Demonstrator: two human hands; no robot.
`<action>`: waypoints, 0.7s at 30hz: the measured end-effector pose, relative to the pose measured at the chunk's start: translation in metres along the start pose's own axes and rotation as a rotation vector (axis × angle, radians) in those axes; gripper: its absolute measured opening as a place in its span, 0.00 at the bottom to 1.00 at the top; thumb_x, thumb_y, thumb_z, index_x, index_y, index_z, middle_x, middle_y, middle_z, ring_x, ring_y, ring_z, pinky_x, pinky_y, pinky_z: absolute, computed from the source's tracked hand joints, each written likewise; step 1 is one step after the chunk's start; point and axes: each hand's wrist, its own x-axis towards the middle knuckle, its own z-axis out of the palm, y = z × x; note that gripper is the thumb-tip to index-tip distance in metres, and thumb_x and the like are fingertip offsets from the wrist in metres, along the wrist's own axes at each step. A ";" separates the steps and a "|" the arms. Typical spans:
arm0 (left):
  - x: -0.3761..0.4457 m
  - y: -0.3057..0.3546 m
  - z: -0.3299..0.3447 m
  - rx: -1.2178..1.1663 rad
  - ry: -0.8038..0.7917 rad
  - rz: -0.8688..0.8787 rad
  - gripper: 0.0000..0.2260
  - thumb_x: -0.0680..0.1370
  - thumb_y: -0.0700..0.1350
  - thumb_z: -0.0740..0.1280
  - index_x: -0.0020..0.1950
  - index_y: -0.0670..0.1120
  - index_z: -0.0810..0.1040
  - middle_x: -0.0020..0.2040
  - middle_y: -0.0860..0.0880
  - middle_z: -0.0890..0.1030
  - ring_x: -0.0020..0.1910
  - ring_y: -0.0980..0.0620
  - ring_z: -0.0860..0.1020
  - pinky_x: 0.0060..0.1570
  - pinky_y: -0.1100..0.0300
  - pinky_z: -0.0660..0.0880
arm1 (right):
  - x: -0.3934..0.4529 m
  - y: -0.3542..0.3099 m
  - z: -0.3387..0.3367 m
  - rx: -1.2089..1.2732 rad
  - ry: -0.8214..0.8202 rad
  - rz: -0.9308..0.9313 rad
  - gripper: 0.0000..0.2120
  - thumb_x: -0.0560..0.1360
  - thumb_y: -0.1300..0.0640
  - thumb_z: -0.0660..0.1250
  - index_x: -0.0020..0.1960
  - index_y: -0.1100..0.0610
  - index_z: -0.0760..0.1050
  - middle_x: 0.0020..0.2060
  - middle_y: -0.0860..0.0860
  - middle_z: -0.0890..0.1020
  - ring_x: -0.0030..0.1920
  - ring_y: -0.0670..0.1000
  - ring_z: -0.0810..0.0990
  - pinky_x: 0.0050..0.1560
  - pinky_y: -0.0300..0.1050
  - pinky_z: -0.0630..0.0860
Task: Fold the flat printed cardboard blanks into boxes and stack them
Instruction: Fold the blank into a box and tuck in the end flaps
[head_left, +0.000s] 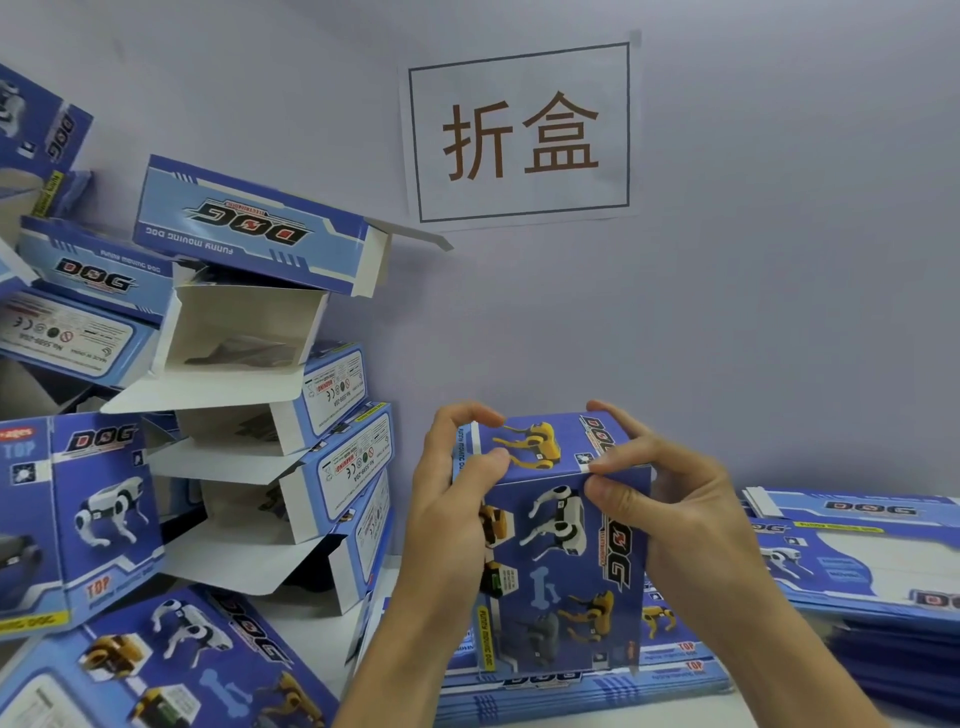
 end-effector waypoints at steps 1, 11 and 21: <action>0.000 -0.001 -0.001 -0.009 -0.012 0.002 0.07 0.81 0.44 0.64 0.48 0.56 0.77 0.50 0.50 0.84 0.46 0.45 0.86 0.33 0.55 0.82 | 0.000 0.001 0.000 0.000 0.004 -0.004 0.24 0.49 0.41 0.86 0.38 0.52 0.84 0.66 0.43 0.78 0.58 0.57 0.83 0.41 0.53 0.83; 0.005 -0.004 -0.007 0.200 -0.048 0.164 0.12 0.64 0.51 0.77 0.46 0.56 0.83 0.63 0.53 0.76 0.63 0.43 0.78 0.54 0.44 0.80 | -0.002 0.001 0.010 -0.256 0.224 -0.184 0.10 0.63 0.50 0.74 0.45 0.44 0.84 0.65 0.41 0.78 0.64 0.45 0.78 0.51 0.47 0.82; 0.013 -0.021 -0.005 -0.022 0.513 0.027 0.39 0.59 0.62 0.77 0.64 0.61 0.62 0.65 0.42 0.74 0.52 0.43 0.84 0.45 0.46 0.83 | -0.001 0.002 0.019 -0.430 0.219 -0.252 0.13 0.80 0.68 0.62 0.42 0.59 0.81 0.31 0.47 0.81 0.33 0.41 0.79 0.30 0.32 0.73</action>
